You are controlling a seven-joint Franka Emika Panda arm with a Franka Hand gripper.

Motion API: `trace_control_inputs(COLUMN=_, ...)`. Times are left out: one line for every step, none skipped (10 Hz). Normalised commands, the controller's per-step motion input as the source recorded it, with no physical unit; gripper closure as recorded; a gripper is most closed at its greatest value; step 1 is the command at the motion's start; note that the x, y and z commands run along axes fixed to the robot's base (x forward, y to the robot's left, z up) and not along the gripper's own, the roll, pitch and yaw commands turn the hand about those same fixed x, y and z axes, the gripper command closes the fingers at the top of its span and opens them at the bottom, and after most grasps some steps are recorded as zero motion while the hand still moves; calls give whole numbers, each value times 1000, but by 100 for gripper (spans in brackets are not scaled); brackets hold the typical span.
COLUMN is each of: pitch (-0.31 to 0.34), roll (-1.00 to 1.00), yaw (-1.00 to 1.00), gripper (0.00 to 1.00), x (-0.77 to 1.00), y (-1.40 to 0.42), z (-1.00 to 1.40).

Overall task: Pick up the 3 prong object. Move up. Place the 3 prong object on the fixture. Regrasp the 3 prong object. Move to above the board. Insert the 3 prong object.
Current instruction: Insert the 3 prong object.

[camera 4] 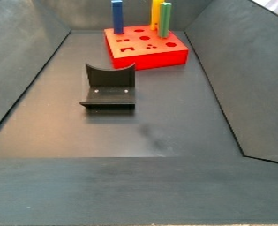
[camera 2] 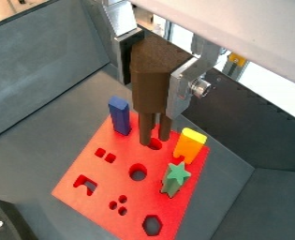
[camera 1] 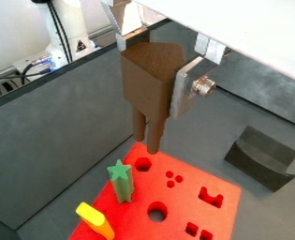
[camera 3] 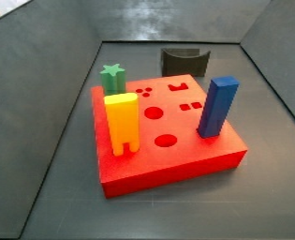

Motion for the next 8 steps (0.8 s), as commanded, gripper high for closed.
trace_control_inputs(pitch=0, roll=0, yaw=0, gripper=100, x=-46, y=0, z=0)
trace_control_inputs(pitch=-13, roll=4, yaw=-131, gripper=100, x=-120, y=17, z=-223)
trace_control_inputs(pitch=-3, roll=0, yaw=-440, gripper=100, x=-111, y=343, z=-417)
trace_control_inputs(pitch=-49, roll=0, yaw=-526, gripper=100, x=-51, y=440, z=-620)
trace_control_inputs(pitch=-63, roll=0, yaw=-560, gripper=100, x=-31, y=437, z=-709)
trace_control_inputs(pitch=-67, roll=0, yaw=-600, gripper=100, x=0, y=397, z=-766)
trace_control_inputs(pitch=-79, roll=-11, yaw=-674, gripper=100, x=29, y=300, z=-783)
trace_control_inputs(pitch=-76, roll=-23, yaw=-703, gripper=100, x=66, y=254, z=-817)
